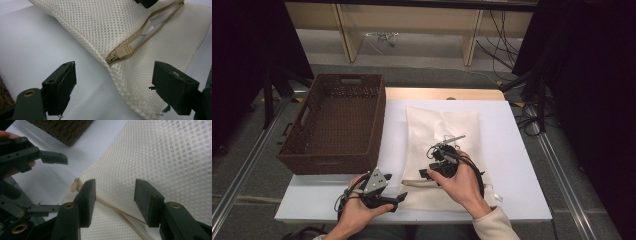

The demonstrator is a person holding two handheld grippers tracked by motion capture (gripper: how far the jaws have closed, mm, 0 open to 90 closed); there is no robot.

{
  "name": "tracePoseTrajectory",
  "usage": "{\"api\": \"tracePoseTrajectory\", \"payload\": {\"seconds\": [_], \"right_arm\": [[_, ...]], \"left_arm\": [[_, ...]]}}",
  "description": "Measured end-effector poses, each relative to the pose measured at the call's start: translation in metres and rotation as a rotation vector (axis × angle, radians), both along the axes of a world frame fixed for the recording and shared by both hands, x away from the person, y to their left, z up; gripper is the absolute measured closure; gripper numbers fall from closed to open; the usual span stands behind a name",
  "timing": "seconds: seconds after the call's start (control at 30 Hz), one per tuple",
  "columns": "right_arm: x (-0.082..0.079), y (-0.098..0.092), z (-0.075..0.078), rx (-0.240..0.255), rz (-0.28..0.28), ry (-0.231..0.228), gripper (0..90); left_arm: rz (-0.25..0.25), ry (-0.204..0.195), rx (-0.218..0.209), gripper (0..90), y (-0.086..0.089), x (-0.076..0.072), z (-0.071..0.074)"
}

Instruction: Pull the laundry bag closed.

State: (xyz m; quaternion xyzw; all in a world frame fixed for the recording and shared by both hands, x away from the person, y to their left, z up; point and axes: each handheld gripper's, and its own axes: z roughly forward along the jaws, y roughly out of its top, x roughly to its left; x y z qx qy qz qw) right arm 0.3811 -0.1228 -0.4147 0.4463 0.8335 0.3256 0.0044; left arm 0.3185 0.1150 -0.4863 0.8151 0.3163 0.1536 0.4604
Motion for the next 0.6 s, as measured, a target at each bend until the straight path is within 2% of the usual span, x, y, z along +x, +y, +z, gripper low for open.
{"api": "tracePoseTrajectory", "payload": {"seconds": [0.03,0.1,0.13,0.17,0.27,0.3,0.33,0.37,0.43,0.47,0.5,0.53,0.57,0.6], "right_arm": [[0.0011,0.0005,-0.0005,0.009,0.01,0.012,53.3],[0.0022,0.0025,-0.0004,0.009,0.014,0.013,53.5],[0.0039,0.0018,-0.0008,0.003,0.03,0.0,53.6],[0.0035,0.0022,-0.0007,0.011,0.022,0.011,53.8],[0.0038,0.0018,-0.0002,0.016,0.02,0.016,53.9],[0.0039,0.0016,0.0002,0.02,0.02,0.018,53.9],[0.0036,0.0013,0.001,0.013,0.012,0.014,53.9],[0.0046,0.0004,0.0006,0.007,0.019,0.0,53.9],[0.0048,0.0002,0.0001,0.013,0.027,0.007,54.1],[0.0048,0.0002,0.0,0.01,0.022,0.005,54.3],[0.0047,0.0005,0.0,0.009,0.02,0.007,54.5],[0.0044,0.0007,0.0003,0.005,0.015,0.006,54.6],[0.0038,0.0011,0.0009,0.0,0.01,0.001,55.0],[0.0036,0.001,0.0007,-0.005,0.016,-0.007,56.1]], "left_arm": [[0.012,-0.012,-0.021,20.3,-0.002,-0.0002,-0.0011],[0.007,-0.01,-0.005,20.5,-0.0014,0.0001,0.0],[0.01,-0.011,-0.01,20.5,-0.0014,0.0004,-0.0003],[0.01,-0.011,-0.011,20.5,-0.0013,0.0005,-0.0005],[0.018,0.009,-0.026,20.5,-0.0022,-0.0005,-0.002],[0.003,-0.003,-0.008,20.5,-0.0011,0.0009,-0.002],[0.007,0.0,-0.008,20.5,-0.0009,0.0007,-0.0023],[0.021,0.019,-0.025,20.5,-0.0018,-0.0007,-0.003],[0.02,0.02,-0.033,20.5,-0.0016,-0.0005,-0.003],[0.028,0.01,-0.04,20.7,-0.0019,-0.0011,-0.0027],[0.016,-0.004,-0.023,21.2,0.0001,-0.0003,-0.0018],[0.017,0.004,-0.036,22.0,0.0007,-0.0008,-0.0017],[0.04,-0.001,-0.036,22.6,0.0009,-0.0016,-0.0016],[0.029,-0.014,-0.023,22.7,0.002,-0.0008,-0.0011]]}}
